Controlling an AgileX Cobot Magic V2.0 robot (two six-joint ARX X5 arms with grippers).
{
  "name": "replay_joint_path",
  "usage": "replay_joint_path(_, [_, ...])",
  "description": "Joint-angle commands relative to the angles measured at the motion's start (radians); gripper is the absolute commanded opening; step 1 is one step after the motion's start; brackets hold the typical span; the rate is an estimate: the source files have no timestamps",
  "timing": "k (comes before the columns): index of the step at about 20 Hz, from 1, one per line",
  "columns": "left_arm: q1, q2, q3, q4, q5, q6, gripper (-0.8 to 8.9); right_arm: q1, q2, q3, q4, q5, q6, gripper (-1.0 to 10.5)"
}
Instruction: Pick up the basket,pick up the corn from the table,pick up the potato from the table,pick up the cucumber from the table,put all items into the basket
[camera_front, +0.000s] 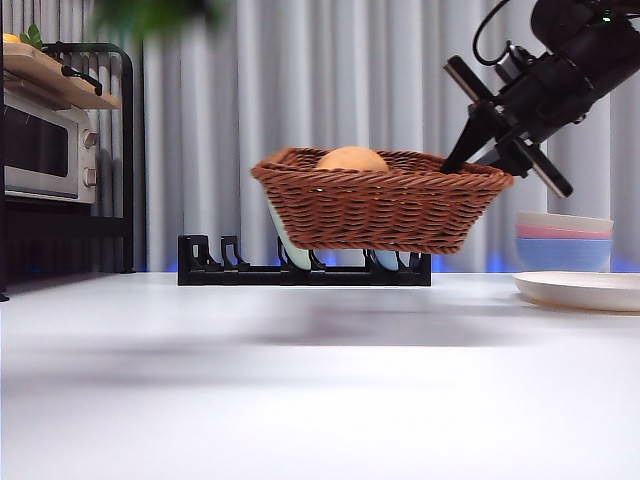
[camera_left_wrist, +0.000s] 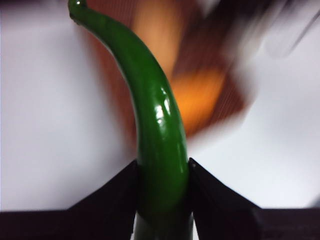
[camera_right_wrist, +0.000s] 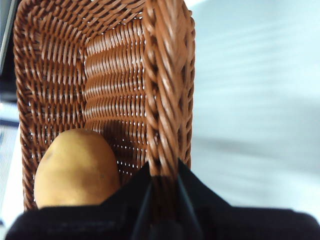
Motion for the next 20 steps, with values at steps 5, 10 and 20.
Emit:
replay_joint_path(5, [0.2, 0.274, 0.36, -0.01, 0.05, 0.245, -0.08, 0.138, -0.002, 0.014, -0.004, -0.017, -0.001, -0.1])
replay_joint_path(10, [0.257, 0.561, 0.442, -0.056, 0.193, 0.355, -0.08, 0.211, -0.002, 0.014, -0.008, -0.017, 0.002, -0.1])
replay_joint_path(20, [0.291, 0.634, 0.452, -0.155, 0.19, 0.335, 5.94, 0.22, -0.002, 0.014, -0.01, 0.057, 0.001, -0.1])
